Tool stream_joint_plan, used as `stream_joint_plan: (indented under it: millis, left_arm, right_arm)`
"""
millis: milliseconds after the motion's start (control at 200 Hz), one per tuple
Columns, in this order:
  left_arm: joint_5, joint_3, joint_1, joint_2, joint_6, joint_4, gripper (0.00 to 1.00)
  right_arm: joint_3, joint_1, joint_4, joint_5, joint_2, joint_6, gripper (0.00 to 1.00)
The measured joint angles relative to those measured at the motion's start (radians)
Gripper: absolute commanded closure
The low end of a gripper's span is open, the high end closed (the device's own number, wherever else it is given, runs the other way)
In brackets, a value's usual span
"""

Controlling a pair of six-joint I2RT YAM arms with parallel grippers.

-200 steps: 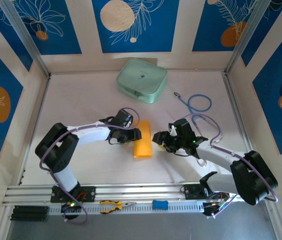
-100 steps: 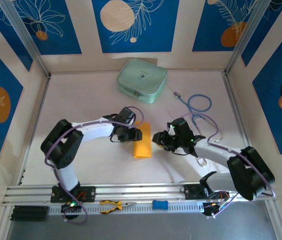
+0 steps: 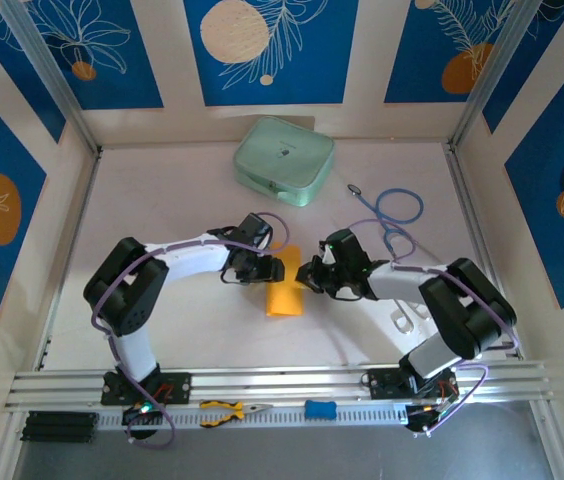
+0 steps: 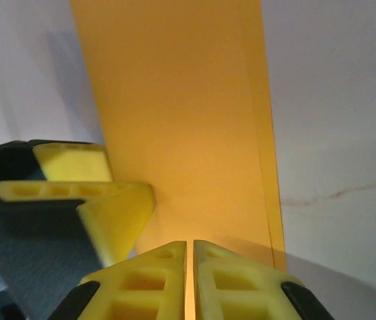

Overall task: Fold a paper plane with a square sheet of paper (pick it up from the middle)
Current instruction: Hold the paper at the center of the table.

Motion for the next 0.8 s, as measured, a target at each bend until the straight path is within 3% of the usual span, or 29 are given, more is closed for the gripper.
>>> stream_joint_plan:
  millis: [275, 800]
  left_arm:
    - [0.008, 0.001, 0.001, -0.001, 0.000, 0.000, 0.39]
    - [0.149, -0.085, 0.047, -0.100, -0.073, 0.111, 0.40]
  right_arm:
    - [0.040, 0.020, -0.006, -0.006, 0.120, 0.000, 0.94]
    - [0.043, 0.033, 0.006, 0.013, 0.123, 0.017, 0.94]
